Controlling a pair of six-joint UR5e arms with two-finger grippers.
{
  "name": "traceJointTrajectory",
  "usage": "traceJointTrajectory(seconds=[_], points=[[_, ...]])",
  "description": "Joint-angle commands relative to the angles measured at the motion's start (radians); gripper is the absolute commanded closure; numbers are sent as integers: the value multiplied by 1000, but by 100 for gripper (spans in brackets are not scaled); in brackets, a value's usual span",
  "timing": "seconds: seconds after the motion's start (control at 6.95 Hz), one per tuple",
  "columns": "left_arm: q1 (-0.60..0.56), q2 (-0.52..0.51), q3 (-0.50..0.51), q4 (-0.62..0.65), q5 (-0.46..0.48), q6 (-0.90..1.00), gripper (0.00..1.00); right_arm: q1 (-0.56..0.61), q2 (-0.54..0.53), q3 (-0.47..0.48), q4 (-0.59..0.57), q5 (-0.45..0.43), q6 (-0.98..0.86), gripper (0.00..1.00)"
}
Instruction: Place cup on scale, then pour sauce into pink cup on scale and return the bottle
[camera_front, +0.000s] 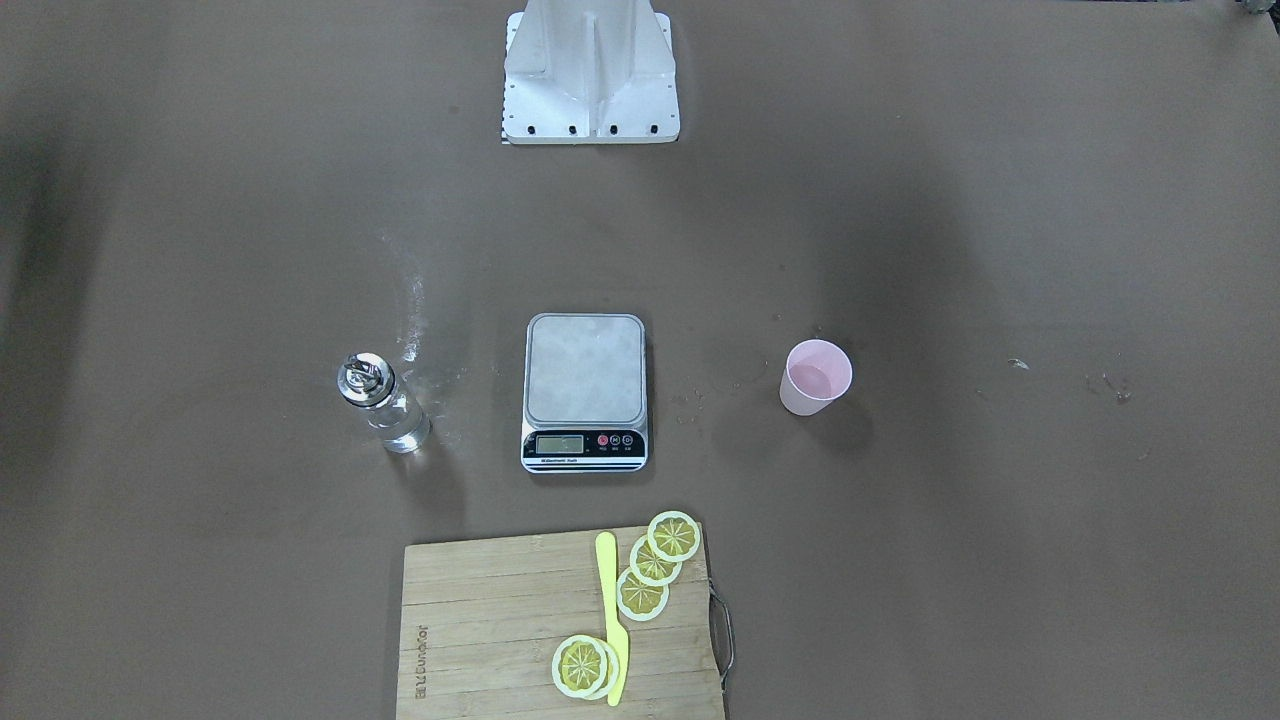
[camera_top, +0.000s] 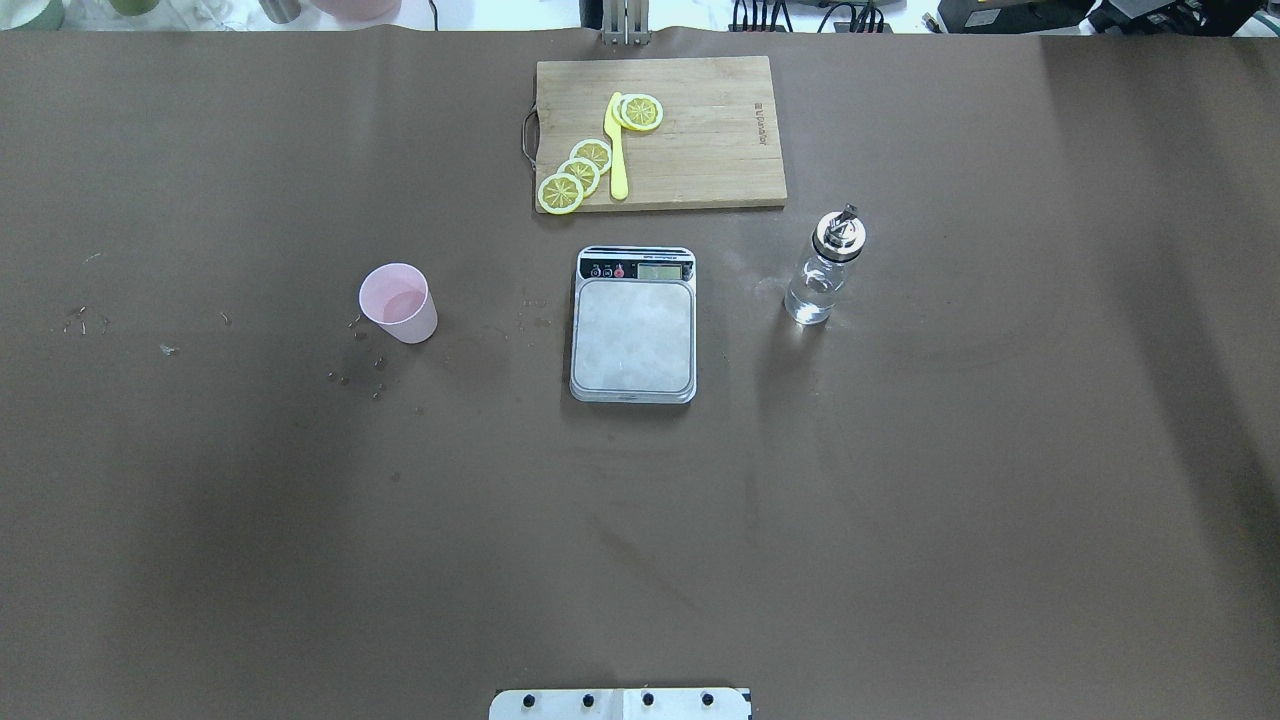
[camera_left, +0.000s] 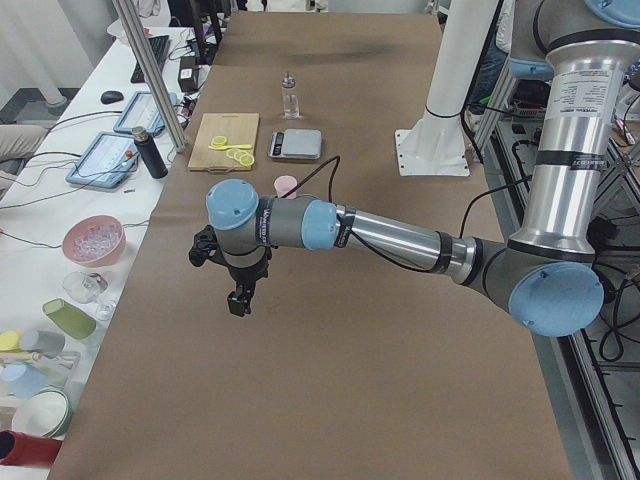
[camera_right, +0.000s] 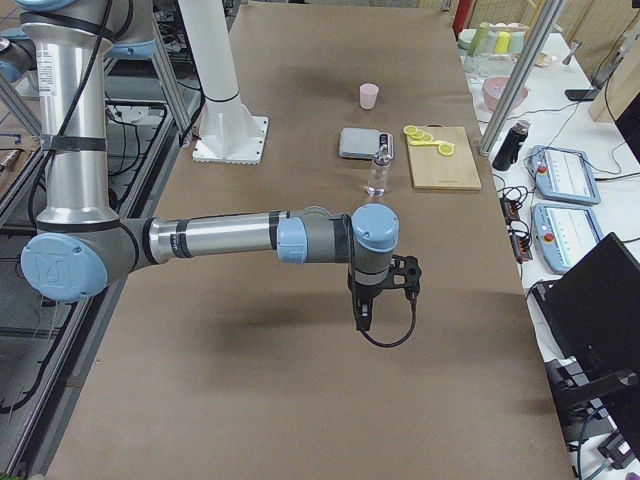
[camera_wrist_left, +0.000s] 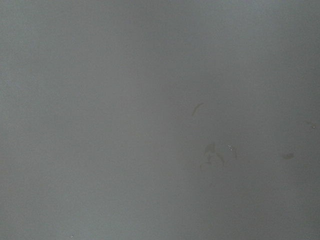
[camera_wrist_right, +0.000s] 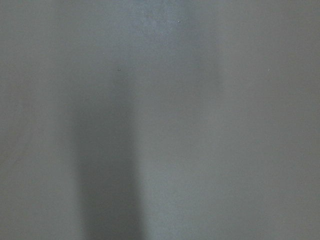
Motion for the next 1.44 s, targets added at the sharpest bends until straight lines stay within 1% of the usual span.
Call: traceJointTrajectory(seconds=[0.0, 0.29, 0.43, 0.58, 0.72, 0.86, 1.3], points=[[0, 1, -2, 1, 0, 0, 3, 0, 2, 5, 2, 3, 2, 0], [3, -5, -2, 2, -3, -11, 3, -5, 14, 13, 3, -8, 11, 0], [8, -25, -6, 2, -6, -58, 3, -6, 18, 33, 5, -9, 13, 0], [18, -66, -15, 3, -8, -133, 3, -11, 25, 59, 5, -9, 13, 0], [58, -99, -14, 3, -6, -179, 3, -37, 32, 76, 5, -21, 16, 0], [105, -142, -14, 3, -3, -260, 3, -46, 37, 77, -6, -15, 18, 0], [300, -295, -11, 3, -2, -528, 3, -61, 20, 73, 0, -21, 18, 0]])
